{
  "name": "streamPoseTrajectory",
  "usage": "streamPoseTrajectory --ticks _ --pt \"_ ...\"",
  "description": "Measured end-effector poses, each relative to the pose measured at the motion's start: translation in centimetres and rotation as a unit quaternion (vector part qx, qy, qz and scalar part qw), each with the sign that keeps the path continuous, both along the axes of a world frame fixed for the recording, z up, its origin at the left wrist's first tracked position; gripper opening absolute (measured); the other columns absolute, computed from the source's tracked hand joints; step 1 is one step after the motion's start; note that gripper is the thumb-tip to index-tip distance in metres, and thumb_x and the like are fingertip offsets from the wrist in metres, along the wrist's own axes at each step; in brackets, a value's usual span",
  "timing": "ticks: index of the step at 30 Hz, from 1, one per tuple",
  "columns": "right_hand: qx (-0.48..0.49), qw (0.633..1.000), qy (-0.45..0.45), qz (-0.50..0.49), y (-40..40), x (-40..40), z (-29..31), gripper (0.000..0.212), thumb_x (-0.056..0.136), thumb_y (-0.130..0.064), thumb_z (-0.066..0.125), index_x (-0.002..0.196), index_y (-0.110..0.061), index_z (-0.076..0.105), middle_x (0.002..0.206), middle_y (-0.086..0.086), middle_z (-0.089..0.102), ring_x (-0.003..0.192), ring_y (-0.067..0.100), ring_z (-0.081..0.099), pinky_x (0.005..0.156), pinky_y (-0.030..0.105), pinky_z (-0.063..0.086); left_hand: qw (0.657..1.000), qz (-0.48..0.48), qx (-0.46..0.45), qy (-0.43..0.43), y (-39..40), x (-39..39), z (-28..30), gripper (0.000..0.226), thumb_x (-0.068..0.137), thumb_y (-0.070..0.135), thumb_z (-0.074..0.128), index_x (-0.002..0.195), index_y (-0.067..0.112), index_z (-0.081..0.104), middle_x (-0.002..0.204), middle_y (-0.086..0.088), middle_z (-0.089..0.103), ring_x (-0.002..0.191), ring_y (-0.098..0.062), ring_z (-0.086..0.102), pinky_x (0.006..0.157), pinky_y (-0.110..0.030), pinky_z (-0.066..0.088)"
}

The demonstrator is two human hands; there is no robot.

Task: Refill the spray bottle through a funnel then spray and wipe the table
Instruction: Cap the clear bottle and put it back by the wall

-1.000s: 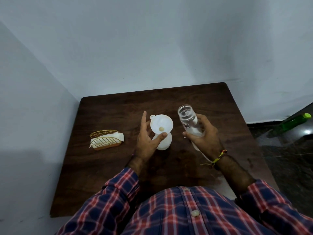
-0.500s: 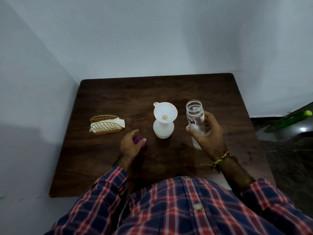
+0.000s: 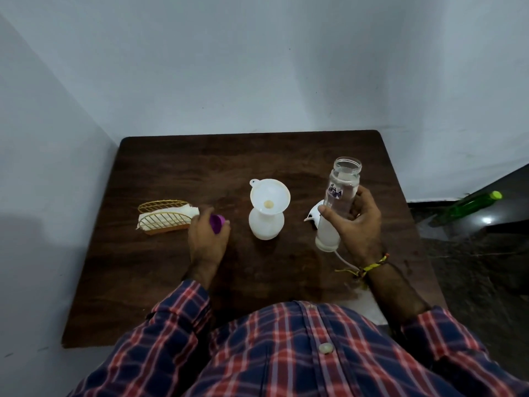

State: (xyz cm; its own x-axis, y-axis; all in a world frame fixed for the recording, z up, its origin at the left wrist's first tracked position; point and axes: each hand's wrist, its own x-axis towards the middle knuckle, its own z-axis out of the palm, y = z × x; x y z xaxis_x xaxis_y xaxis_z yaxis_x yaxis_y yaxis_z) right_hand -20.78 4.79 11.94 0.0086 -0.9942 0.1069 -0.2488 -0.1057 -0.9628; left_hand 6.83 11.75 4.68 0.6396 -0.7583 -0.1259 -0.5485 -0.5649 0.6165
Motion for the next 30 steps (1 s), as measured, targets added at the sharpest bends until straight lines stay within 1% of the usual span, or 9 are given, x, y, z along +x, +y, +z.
streamPoseTrajectory --ticks 4,7,9,11,13,17,19,24,30 --pt "0.002 1.000 -0.011 0.009 0.0 0.5 0.4 0.062 0.070 -0.023 0.089 0.123 -0.016 0.057 0.109 0.002 0.071 0.097 0.018 0.071 0.082 0.046 0.060 0.985 0.038 -0.168 0.002 -1.4 -0.6 4.0 0.046 0.093 0.032 0.063 0.136 0.019 0.052 0.133 -0.007 0.051 0.117 -0.017 0.052 0.092 -0.027 0.052" --pt "-0.013 1.000 -0.018 0.017 -0.2 1.1 1.2 0.061 0.072 -0.024 0.088 0.123 -0.017 0.057 0.108 0.001 0.071 0.096 0.019 0.070 0.081 0.048 0.059 0.960 0.037 -0.273 0.044 -2.8 -1.5 7.3 0.039 0.095 0.034 0.060 0.131 0.019 0.055 0.130 -0.007 0.051 0.111 -0.012 0.054 0.079 -0.007 0.048" --pt "-0.033 0.999 -0.009 0.026 -0.3 1.3 1.9 0.061 0.072 -0.024 0.088 0.124 -0.017 0.057 0.106 0.001 0.071 0.094 0.019 0.070 0.080 0.048 0.059 0.939 -0.005 -0.327 0.105 -3.9 -2.1 9.1 0.039 0.094 0.039 0.062 0.129 0.021 0.055 0.128 -0.006 0.054 0.112 -0.015 0.058 0.085 -0.015 0.053" --pt "-0.049 0.998 0.005 0.037 -0.5 1.5 2.5 0.061 0.073 -0.028 0.088 0.124 -0.017 0.057 0.104 -0.001 0.071 0.094 0.018 0.070 0.080 0.047 0.058 0.913 -0.049 -0.359 0.190 -4.9 -3.0 10.8 0.041 0.091 0.041 0.067 0.126 0.024 0.052 0.124 -0.006 0.057 0.111 -0.020 0.061 0.091 -0.037 0.057" --pt "-0.053 0.998 0.007 0.046 -0.5 1.7 3.1 0.061 0.073 -0.031 0.086 0.125 -0.017 0.057 0.104 -0.003 0.071 0.094 0.015 0.070 0.080 0.046 0.059 0.889 -0.072 -0.377 0.249 -6.0 -4.1 12.2 0.044 0.087 0.037 0.072 0.123 0.023 0.050 0.122 -0.009 0.055 0.111 -0.026 0.061 0.092 -0.049 0.056" --pt "-0.031 0.998 -0.034 0.051 -0.7 1.5 4.1 0.056 0.074 -0.028 0.086 0.120 -0.018 0.057 0.104 -0.001 0.071 0.095 0.017 0.070 0.082 0.048 0.058 0.845 -0.107 -0.393 0.347 -7.9 -6.8 15.6 0.048 0.081 0.036 0.079 0.115 0.023 0.047 0.122 -0.026 0.054 0.112 -0.038 0.061 0.097 -0.057 0.051" --pt "-0.027 0.996 -0.052 0.061 -0.8 1.3 4.5 0.054 0.075 -0.022 0.086 0.120 -0.016 0.056 0.107 0.001 0.071 0.097 0.018 0.070 0.083 0.049 0.058 0.826 -0.129 -0.393 0.383 -8.6 -7.9 17.0 0.050 0.080 0.039 0.079 0.116 0.023 0.047 0.122 -0.025 0.057 0.113 -0.039 0.062 0.099 -0.055 0.050" --pt "-0.039 0.996 -0.046 0.060 -0.7 1.2 5.2 0.057 0.074 -0.022 0.086 0.123 -0.018 0.056 0.107 0.000 0.071 0.098 0.017 0.069 0.083 0.048 0.058 0.806 -0.194 -0.375 0.415 -9.7 -10.6 19.2 0.043 0.090 0.014 0.067 0.130 0.005 0.053 0.127 -0.013 0.063 0.117 -0.023 0.063 0.093 -0.043 0.055" --pt "-0.070 0.996 -0.011 0.056 -0.3 1.3 5.6 0.062 0.074 -0.026 0.086 0.127 -0.019 0.055 0.112 -0.005 0.069 0.101 0.012 0.068 0.084 0.041 0.058 0.774 -0.166 -0.358 0.495 -9.8 -12.2 19.5 0.055 0.077 0.019 0.077 0.123 0.002 0.056 0.124 -0.019 0.066 0.118 -0.041 0.060 0.101 -0.053 0.048"
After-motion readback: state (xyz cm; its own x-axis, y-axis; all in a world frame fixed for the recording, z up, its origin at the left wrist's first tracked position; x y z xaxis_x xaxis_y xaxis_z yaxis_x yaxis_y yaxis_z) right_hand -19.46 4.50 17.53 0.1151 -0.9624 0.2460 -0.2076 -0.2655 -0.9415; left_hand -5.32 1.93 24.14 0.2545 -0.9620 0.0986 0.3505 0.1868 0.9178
